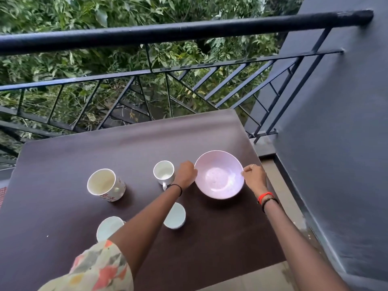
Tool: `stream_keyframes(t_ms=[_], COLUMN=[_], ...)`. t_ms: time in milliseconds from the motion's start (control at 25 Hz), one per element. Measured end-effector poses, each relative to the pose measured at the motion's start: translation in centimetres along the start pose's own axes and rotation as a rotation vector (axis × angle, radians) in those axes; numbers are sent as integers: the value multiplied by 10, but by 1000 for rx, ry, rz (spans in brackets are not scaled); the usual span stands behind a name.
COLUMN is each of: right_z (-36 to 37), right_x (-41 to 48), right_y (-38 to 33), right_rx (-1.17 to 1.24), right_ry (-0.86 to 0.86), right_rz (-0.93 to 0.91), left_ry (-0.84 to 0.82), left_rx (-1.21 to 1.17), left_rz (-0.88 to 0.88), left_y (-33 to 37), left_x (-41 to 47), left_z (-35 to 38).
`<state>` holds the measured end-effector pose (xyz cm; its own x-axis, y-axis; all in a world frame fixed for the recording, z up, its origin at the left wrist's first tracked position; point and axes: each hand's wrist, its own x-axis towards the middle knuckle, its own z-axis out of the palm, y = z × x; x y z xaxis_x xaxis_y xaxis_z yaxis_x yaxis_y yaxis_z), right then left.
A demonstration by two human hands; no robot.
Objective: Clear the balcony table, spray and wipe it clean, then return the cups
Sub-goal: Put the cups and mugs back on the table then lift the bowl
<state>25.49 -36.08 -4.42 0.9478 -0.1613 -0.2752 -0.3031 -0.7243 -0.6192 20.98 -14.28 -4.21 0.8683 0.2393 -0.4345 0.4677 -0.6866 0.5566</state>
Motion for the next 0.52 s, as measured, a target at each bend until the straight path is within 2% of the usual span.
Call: stream_keyframes(t_ms=[120,240,440,520], right_z=[-1,-6,-26,-40], right_x=[2,4,9,4], right_y=[1,-5,-46,-77], right_rx=[4,6,49,78], right_ry=[-24,21,136,201], right_rz=[-10,-47,-203,-344], left_ry=[10,93,451,581], left_rx=[-44,-119,-126,-85], left_rz=[-14,54,379,482], left_y=[2,13,14,8], left_x=[0,-8,-25,-37], left_z=[4,-6,-75,-111])
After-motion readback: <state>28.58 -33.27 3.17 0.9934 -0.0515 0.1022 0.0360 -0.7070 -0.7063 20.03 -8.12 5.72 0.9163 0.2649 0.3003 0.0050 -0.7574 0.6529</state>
